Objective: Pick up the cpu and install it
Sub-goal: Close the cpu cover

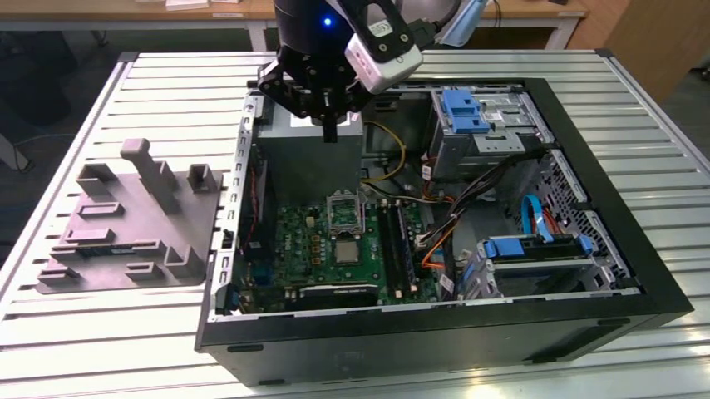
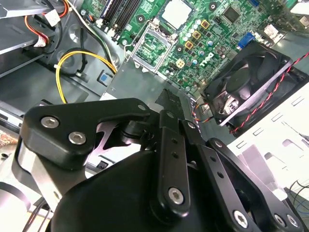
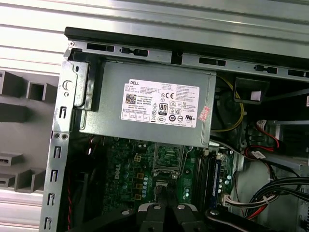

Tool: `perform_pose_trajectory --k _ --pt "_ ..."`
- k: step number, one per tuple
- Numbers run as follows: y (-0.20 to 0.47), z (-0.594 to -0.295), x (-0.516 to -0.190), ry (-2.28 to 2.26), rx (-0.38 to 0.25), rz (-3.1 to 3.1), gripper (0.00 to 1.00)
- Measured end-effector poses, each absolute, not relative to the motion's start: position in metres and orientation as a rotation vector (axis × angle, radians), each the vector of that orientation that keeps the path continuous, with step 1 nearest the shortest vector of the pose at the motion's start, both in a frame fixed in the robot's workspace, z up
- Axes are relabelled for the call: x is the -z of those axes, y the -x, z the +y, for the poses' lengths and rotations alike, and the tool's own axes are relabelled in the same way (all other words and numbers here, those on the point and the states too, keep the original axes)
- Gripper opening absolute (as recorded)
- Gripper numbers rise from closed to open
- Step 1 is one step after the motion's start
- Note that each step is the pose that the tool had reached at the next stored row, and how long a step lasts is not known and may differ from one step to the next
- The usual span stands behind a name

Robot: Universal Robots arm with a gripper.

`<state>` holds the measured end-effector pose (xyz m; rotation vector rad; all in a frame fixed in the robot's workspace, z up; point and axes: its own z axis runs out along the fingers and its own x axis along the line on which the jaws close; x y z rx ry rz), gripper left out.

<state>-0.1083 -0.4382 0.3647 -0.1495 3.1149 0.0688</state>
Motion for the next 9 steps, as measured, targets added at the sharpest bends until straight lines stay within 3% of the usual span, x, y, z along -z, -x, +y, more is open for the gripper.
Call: perform_pose_trajectory --k 9 --pt "0.1075 -0.4389 -0.3614 0.171 -0.068 3.114 0.11"
